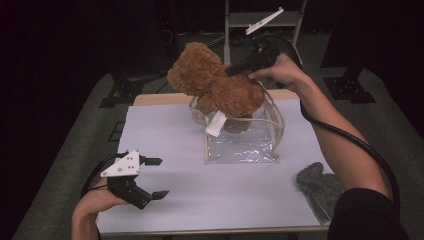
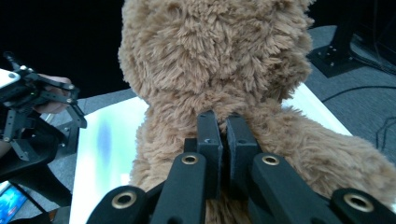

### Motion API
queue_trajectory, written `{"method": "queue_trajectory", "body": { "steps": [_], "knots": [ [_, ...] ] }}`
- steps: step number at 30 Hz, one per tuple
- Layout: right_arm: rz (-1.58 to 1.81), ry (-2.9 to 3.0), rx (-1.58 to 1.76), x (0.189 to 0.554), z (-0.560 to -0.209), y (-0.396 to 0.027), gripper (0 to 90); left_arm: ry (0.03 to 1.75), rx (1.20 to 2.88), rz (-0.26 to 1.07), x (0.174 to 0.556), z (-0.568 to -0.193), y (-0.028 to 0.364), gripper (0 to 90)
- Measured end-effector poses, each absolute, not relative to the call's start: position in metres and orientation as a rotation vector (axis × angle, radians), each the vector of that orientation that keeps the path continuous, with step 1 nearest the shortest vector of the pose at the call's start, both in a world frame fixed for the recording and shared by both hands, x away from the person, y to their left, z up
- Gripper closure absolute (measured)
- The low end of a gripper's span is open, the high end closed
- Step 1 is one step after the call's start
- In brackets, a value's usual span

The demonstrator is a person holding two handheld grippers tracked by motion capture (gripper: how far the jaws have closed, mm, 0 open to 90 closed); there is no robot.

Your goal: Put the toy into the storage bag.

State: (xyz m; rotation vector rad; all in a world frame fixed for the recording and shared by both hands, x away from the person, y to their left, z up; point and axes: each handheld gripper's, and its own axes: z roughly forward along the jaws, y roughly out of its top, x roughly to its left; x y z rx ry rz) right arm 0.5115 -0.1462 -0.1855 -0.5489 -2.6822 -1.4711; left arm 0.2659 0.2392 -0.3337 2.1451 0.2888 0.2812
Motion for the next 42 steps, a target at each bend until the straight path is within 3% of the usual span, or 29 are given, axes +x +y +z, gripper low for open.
{"method": "queue_trajectory", "body": {
  "steps": [22,30,42],
  "knots": [
    [-1.427,-2.672,-0.632,0.505,-0.237,-0.191,86.1,0.276,2.158,0.263,0.266,-0.336,0.233,7.9],
    [-1.327,-2.706,-0.636,0.5,-0.26,-0.19,86.1,0.271,2.159,0.262,0.266,-0.336,0.232,7.8],
    [-1.274,-2.731,-0.62,0.487,-0.265,-0.188,86.0,0.275,2.158,0.262,0.265,-0.336,0.232,7.9]
  ]
}}
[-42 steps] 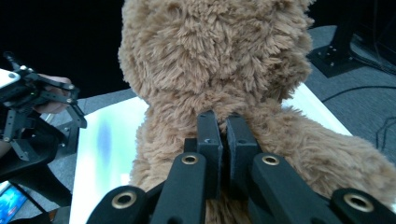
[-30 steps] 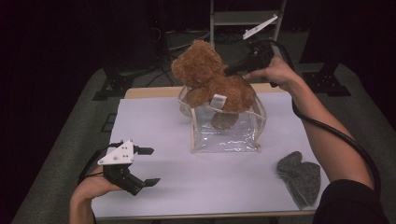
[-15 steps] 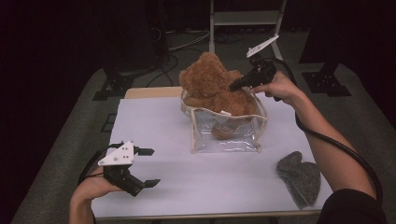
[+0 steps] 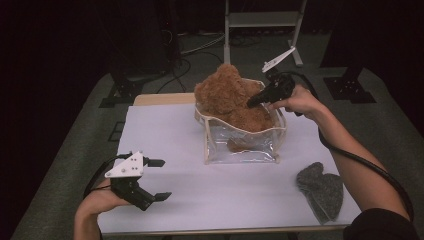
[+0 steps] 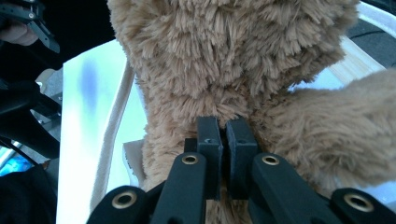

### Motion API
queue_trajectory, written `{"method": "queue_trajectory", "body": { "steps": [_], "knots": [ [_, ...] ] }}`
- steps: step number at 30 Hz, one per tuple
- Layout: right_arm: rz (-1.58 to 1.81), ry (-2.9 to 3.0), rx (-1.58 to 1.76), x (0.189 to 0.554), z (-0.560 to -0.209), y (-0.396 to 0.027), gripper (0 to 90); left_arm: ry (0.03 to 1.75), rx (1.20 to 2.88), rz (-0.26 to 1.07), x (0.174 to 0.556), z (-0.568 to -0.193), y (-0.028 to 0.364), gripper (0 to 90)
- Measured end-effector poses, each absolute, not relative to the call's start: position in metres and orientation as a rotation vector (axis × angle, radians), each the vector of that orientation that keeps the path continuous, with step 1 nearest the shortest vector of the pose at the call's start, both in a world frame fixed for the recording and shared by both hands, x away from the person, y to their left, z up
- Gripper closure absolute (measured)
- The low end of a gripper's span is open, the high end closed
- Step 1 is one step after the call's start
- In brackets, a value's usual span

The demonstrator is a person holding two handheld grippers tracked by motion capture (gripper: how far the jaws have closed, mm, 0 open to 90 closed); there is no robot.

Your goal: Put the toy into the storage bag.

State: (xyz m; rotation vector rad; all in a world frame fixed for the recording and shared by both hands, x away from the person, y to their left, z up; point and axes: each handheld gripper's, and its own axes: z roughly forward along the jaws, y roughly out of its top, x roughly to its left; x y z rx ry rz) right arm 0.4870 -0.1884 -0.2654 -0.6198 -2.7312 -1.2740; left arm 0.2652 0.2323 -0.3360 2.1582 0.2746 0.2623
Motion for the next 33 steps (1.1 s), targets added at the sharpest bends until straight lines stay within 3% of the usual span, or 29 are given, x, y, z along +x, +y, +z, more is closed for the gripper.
{"method": "queue_trajectory", "body": {
  "steps": [19,26,33],
  "knots": [
    [-1.2,-2.769,-0.667,0.485,-0.284,-0.196,84.4,0.271,2.161,0.268,0.262,-0.336,0.233,7.8],
    [-1.223,-2.791,-0.683,0.484,-0.279,-0.196,73.3,0.269,2.162,0.269,0.262,-0.335,0.232,7.8],
    [-1.201,-2.821,-0.67,0.487,-0.273,-0.194,72.3,0.265,2.166,0.266,0.262,-0.335,0.231,7.9]
  ]
}}
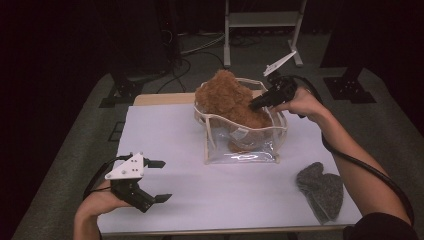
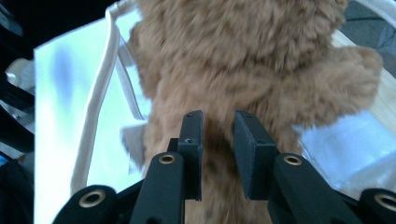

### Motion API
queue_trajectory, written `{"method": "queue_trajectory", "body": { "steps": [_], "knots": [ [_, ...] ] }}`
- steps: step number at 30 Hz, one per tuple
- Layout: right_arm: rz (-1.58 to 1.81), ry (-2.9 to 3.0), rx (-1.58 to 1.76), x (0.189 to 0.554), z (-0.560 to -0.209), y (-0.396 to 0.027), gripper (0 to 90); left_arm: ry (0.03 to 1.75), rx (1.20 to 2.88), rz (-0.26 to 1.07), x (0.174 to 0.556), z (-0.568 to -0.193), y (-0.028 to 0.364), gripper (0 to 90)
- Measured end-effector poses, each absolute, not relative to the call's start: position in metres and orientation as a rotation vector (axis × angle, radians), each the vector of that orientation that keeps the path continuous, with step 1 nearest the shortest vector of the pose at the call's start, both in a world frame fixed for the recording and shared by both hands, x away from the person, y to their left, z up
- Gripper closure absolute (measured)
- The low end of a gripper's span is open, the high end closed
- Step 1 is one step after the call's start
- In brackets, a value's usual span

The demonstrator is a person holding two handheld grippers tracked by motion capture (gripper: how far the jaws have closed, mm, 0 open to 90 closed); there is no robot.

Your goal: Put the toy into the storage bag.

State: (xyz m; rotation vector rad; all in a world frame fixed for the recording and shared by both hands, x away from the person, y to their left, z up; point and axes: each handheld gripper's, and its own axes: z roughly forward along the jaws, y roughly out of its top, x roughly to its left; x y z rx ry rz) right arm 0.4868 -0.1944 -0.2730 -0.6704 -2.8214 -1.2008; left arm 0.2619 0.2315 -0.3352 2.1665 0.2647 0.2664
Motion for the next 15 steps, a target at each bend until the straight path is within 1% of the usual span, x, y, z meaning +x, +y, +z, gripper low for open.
{"method": "queue_trajectory", "body": {
  "steps": [15],
  "knots": [
    [-1.176,-2.845,-0.652,0.4858,-0.2741,-0.1884,71.6,0.265,2.163,0.264,0.2621,-0.3356,0.2315,7.8]
  ]
}}
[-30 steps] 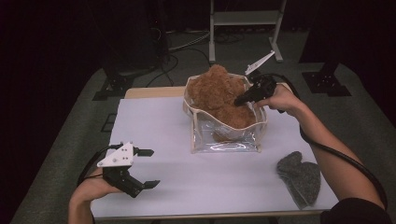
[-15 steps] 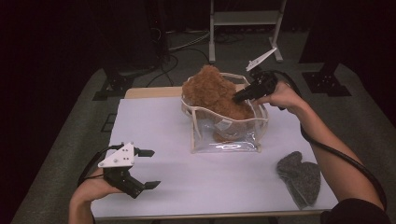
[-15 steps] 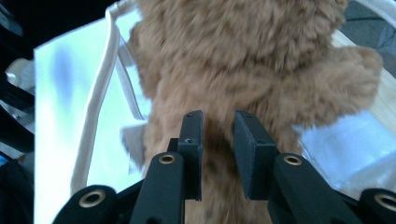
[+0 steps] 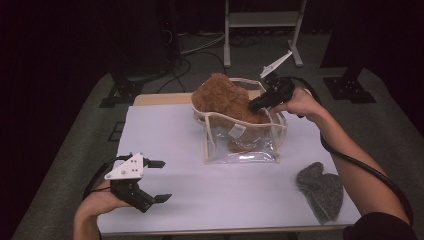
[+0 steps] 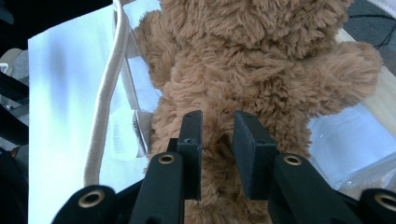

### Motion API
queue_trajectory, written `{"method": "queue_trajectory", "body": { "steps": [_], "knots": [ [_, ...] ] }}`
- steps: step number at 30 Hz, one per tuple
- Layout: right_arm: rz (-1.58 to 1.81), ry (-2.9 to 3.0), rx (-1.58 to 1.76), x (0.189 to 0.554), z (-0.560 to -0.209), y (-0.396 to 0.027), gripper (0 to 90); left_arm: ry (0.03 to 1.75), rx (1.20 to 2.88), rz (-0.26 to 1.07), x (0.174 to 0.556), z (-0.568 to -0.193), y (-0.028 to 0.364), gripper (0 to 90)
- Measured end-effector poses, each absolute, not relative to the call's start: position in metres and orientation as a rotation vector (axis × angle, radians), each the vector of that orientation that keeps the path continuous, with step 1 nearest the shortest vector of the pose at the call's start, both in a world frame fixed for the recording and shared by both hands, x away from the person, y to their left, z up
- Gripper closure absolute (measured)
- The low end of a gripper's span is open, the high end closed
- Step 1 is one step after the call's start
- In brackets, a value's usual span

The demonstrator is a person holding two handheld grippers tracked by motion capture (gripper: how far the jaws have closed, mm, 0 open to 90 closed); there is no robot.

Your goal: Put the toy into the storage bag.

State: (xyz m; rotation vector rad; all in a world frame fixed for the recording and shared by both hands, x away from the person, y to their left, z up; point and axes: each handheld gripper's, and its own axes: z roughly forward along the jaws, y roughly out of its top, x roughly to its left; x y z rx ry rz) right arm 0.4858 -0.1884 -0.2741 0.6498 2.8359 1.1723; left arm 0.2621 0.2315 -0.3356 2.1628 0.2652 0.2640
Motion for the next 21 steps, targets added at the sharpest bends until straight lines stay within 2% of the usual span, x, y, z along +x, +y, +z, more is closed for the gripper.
{"method": "queue_trajectory", "body": {
  "steps": [7,13,19,21],
  "knots": [
    [1.181,2.831,0.594,0.483,-0.267,-0.178,68.4,0.261,2.163,0.261,0.262,-0.336,0.23,7.8],
    [1.094,2.845,0.584,0.487,-0.27,-0.168,69.0,0.26,2.16,0.262,0.262,-0.335,0.231,7.9],
    [1.005,2.88,0.617,0.485,-0.286,-0.169,86.6,0.262,2.157,0.263,0.262,-0.335,0.232,7.9],
    [1.004,2.884,0.609,0.484,-0.29,-0.17,88.5,0.264,2.154,0.264,0.261,-0.335,0.231,7.9]
  ]
}}
